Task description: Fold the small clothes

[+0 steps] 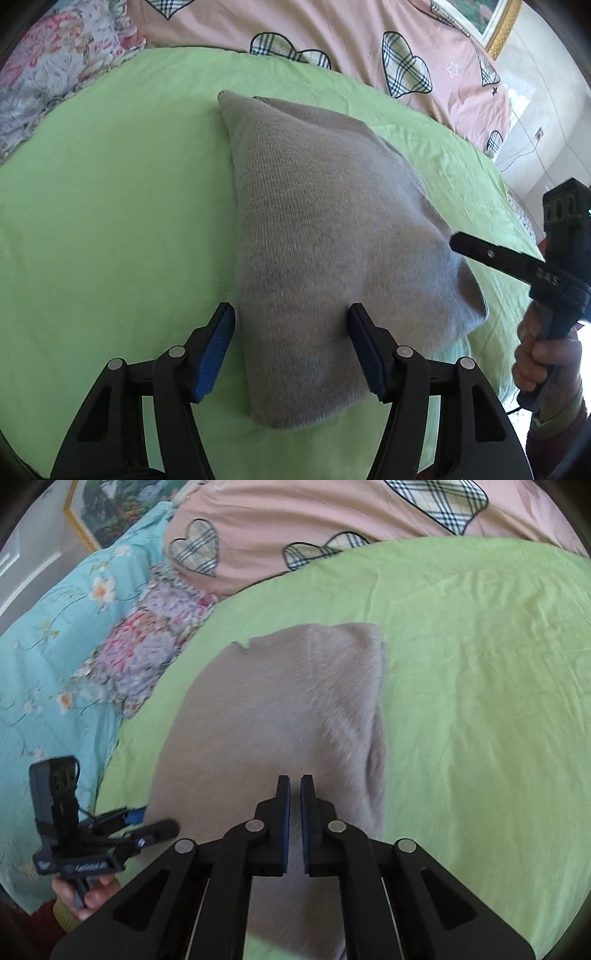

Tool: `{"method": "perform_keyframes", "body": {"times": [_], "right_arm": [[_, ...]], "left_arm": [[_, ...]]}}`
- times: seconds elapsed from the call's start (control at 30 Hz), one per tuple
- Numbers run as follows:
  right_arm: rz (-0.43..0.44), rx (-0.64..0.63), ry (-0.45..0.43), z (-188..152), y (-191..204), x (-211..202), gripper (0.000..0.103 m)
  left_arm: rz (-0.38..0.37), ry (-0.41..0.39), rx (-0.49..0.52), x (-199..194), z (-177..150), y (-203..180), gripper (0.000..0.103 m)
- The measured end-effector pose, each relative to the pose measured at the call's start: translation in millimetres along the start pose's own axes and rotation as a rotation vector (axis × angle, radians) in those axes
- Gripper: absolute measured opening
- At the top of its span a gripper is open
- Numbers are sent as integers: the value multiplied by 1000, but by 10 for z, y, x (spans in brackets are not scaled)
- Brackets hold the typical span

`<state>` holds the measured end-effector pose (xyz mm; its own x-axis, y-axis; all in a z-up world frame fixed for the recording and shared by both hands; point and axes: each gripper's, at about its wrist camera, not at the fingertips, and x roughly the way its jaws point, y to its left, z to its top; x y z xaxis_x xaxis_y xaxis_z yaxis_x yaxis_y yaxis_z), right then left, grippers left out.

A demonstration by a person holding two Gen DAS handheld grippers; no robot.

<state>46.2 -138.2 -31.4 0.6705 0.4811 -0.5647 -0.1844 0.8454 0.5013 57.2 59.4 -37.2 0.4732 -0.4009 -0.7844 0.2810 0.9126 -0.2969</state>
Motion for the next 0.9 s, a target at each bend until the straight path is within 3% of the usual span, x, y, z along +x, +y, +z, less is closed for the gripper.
{"method": "perform_keyframes", "body": {"times": [0.07, 0.23, 0.37, 0.5, 0.6, 0.67, 0.9], "right_arm": [[2, -18, 20, -145, 80, -55, 6], [-85, -11, 103, -592, -21, 0, 6], [-45, 50, 68, -699, -165, -66, 6], [-65, 34, 33, -715, -60, -249, 6], [-63, 29, 6, -773, -14, -403, 18], [-78, 19, -8, -841, 77, -487, 44], [-108, 3, -1, -1123, 271, -644, 46]], "left_arm": [[4, 5, 3, -48, -49, 5, 62], [26, 32, -11, -70, -241, 79, 63], [51, 32, -3, -41, -283, 72, 63], [64, -2, 9, -209, -306, 32, 61], [83, -22, 24, -347, -377, 12, 61], [86, -24, 28, -419, -433, 8, 61], [126, -17, 46, -540, -594, -22, 64]]}}
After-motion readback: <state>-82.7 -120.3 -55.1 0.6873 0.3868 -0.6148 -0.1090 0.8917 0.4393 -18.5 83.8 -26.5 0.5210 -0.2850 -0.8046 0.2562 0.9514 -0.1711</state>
